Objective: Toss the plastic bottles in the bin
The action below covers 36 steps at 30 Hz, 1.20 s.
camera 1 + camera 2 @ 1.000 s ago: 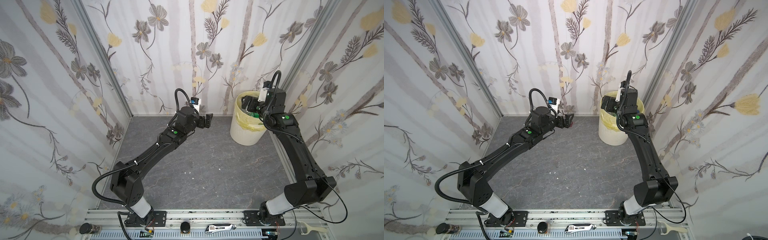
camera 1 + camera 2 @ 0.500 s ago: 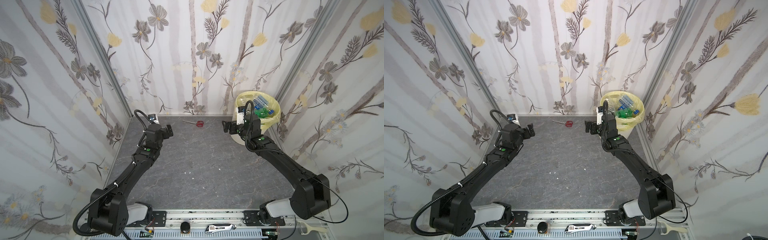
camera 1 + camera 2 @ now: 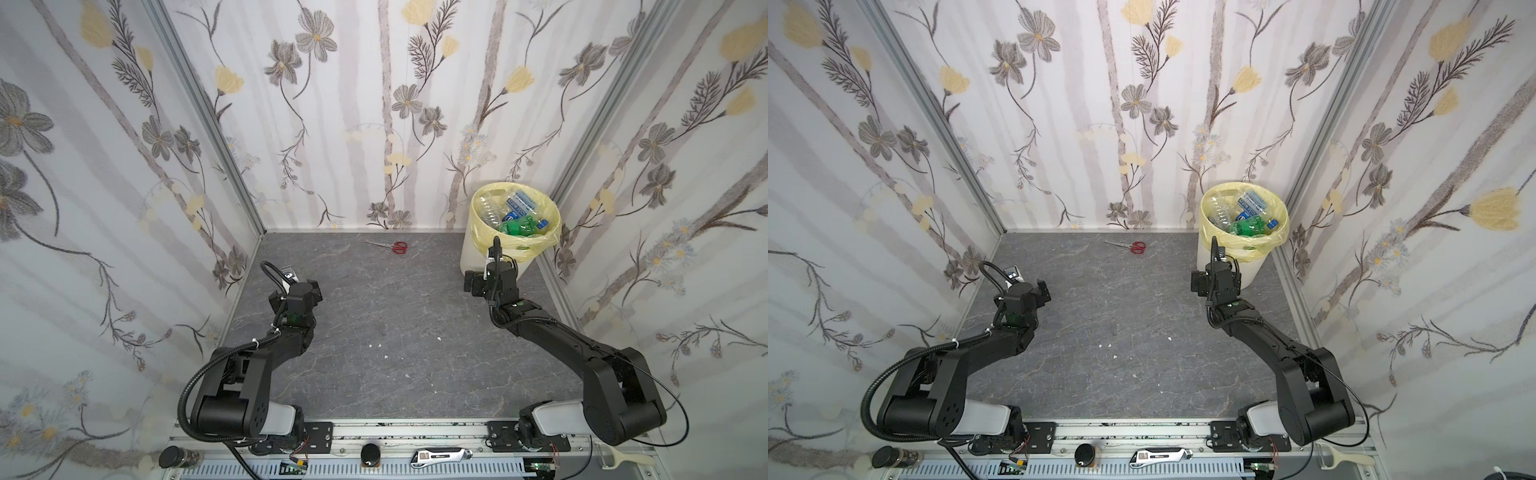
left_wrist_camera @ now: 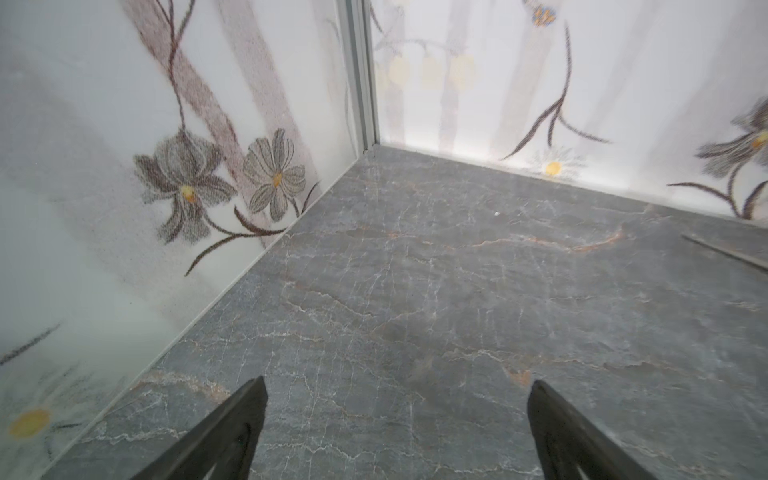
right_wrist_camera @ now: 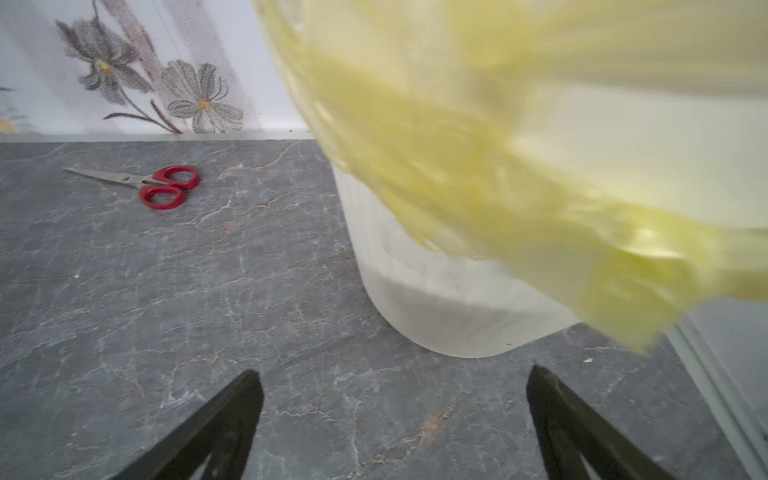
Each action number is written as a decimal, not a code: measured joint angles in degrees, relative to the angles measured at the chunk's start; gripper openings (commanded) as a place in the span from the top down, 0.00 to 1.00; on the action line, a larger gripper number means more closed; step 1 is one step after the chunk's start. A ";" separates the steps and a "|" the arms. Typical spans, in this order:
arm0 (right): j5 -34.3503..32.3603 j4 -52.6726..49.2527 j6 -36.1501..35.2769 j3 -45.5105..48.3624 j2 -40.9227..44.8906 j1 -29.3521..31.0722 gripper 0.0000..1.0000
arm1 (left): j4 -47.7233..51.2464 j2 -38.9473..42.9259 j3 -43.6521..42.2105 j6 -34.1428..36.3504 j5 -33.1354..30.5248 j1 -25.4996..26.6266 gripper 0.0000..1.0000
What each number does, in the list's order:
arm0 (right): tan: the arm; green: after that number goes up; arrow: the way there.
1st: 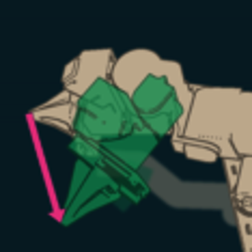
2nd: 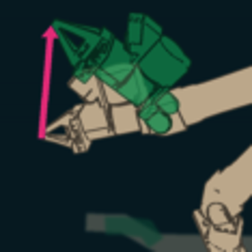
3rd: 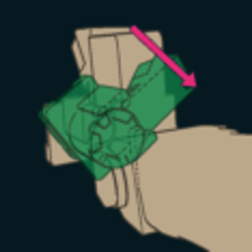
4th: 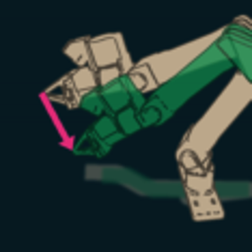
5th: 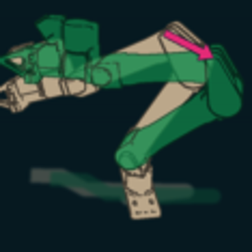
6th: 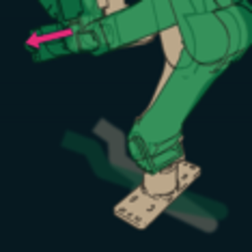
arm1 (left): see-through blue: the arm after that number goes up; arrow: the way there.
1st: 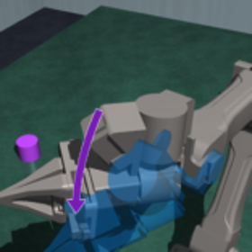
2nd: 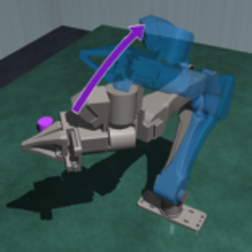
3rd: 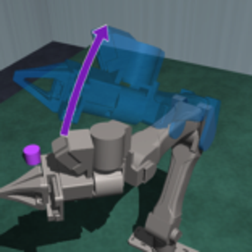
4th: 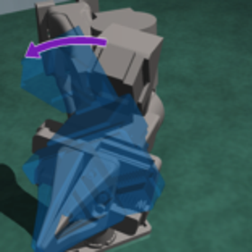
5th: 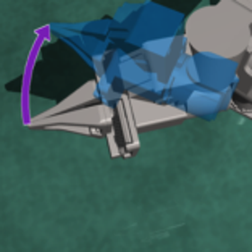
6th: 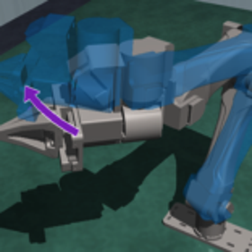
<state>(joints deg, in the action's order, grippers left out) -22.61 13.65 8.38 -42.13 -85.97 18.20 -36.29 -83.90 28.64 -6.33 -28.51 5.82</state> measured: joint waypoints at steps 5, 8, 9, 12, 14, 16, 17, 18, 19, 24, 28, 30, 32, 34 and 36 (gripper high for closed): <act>-6.32 8.52 -4.37 9.16 5.16 -2.64 0.00 | -8.72 -5.70 -2.21 0.35 3.43 -0.63 0.00; -9.33 16.28 -6.43 14.19 6.93 -4.74 0.00 | -12.81 -6.25 -3.34 1.14 5.35 -0.90 0.00; -9.90 18.73 -6.58 15.72 7.13 -5.75 0.00 | -14.75 -6.16 -4.07 1.57 6.36 -0.92 0.00; -10.95 26.12 -6.45 19.65 6.91 -8.20 0.00 | -18.45 -5.70 -6.54 2.45 9.55 -0.96 0.00; -10.82 31.82 -6.40 22.21 5.88 -8.83 0.00 | -20.61 -5.31 -7.93 3.10 11.52 -1.14 0.00; -10.73 36.50 -6.27 24.04 4.55 -9.18 0.00 | -23.21 -4.96 -9.40 3.13 13.57 -1.92 0.00; -10.73 38.60 -6.29 24.61 3.93 -9.22 0.00 | -24.24 -4.85 -10.03 3.13 14.21 -2.27 0.00; -10.73 41.20 -6.29 25.38 3.23 -9.27 0.00 | -25.73 -4.85 -10.86 3.13 15.10 -2.56 0.00; -10.69 43.71 -6.29 26.32 2.69 -9.27 0.00 | -27.91 -5.16 -12.04 3.13 16.46 -2.91 0.00; -8.68 51.63 -6.45 30.08 3.10 -9.29 0.00 | -34.25 -6.99 -15.28 3.32 18.95 -3.04 0.00; -6.80 57.37 -6.78 33.46 3.50 -9.31 0.00 | -37.42 -6.99 -15.28 3.30 17.55 -2.36 0.00; -5.86 59.80 -6.95 34.45 3.56 -9.31 0.00 | -37.88 -6.99 -15.34 3.32 17.20 -1.88 0.00; -4.81 61.57 -7.02 34.93 3.56 -9.51 0.00 | -38.07 -6.99 -15.37 3.32 17.00 -1.77 0.00; -4.46 62.73 -7.06 35.08 3.56 -9.70 0.00 | -38.14 -7.02 -15.37 3.32 16.50 -1.81 0.00; -3.21 64.26 -7.15 35.69 3.54 -10.01 0.00 | -38.47 -7.02 -15.37 3.32 16.46 -1.86 0.00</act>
<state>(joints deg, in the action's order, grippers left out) -25.82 77.91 1.23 -6.44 -82.43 8.19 -74.76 -90.91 13.28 -3.01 -12.05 3.97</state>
